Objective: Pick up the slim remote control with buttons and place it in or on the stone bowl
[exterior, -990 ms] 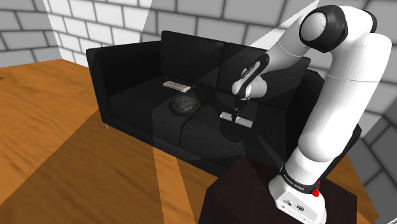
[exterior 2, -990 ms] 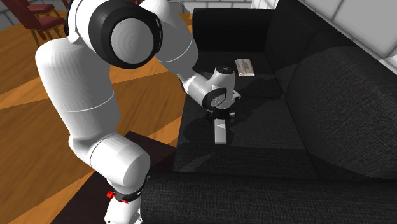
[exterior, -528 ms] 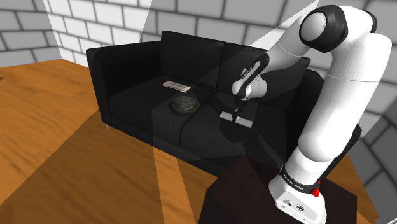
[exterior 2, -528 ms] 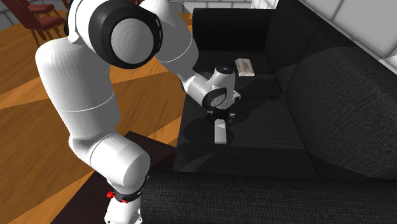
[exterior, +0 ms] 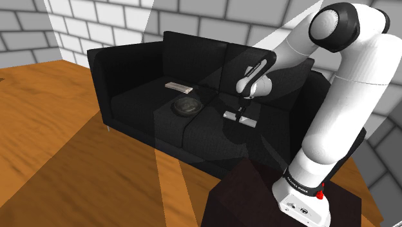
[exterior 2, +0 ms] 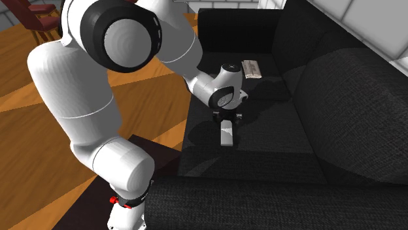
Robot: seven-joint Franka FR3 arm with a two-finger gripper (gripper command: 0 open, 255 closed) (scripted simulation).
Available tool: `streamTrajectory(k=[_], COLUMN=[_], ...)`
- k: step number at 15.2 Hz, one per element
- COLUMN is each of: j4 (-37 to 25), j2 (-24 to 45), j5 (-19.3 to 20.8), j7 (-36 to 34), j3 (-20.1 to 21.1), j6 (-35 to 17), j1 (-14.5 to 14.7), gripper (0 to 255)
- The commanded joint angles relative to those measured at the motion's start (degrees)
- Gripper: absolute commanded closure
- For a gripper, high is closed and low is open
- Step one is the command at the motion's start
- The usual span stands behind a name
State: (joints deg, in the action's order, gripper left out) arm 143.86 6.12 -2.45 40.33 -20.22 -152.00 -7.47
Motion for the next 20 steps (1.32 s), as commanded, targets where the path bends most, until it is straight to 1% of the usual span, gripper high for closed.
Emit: streamTrajectory(k=[1, 10, 20], j4=[-0.10, -1.31, -3.95], j2=[-1.49, -8.18, -14.30], j5=[1.12, 5.25, 7.80], j7=[-0.82, -3.70, -5.52], j3=[-0.29, -0.72, -0.24], j6=[1.50, 8.99, 17.46], j1=[0.17, 0.23, -0.04], gripper=[255, 255, 255])
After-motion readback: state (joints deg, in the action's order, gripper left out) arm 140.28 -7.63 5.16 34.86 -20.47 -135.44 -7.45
